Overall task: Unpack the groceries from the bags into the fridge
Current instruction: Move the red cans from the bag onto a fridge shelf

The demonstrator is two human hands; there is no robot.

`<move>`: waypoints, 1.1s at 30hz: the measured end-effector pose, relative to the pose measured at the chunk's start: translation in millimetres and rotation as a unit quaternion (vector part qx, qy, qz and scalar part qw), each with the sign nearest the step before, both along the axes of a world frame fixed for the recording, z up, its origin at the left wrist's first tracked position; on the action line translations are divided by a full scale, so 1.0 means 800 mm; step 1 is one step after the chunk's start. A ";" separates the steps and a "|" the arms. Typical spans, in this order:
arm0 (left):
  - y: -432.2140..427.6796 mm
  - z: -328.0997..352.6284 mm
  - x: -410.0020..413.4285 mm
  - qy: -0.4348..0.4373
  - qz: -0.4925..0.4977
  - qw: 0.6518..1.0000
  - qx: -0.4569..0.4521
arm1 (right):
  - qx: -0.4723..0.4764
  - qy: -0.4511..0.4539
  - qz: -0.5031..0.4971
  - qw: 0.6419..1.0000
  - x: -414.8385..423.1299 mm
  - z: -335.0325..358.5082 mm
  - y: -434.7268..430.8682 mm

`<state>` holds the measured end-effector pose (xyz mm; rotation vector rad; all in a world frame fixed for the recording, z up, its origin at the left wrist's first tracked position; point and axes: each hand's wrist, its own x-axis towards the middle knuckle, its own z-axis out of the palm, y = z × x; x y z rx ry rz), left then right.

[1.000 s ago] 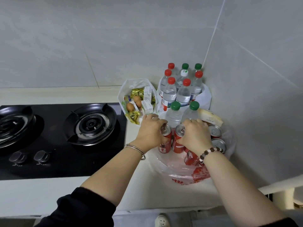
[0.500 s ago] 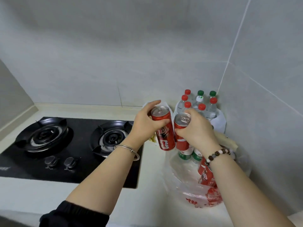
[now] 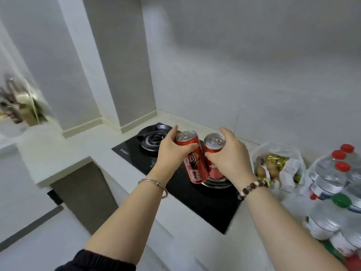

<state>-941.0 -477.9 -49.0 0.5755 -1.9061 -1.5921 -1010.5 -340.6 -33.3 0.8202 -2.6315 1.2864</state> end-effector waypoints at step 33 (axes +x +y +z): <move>0.023 -0.072 0.881 -0.029 0.594 0.800 0.074 | 0.128 -0.171 0.713 0.668 0.756 -0.077 -0.236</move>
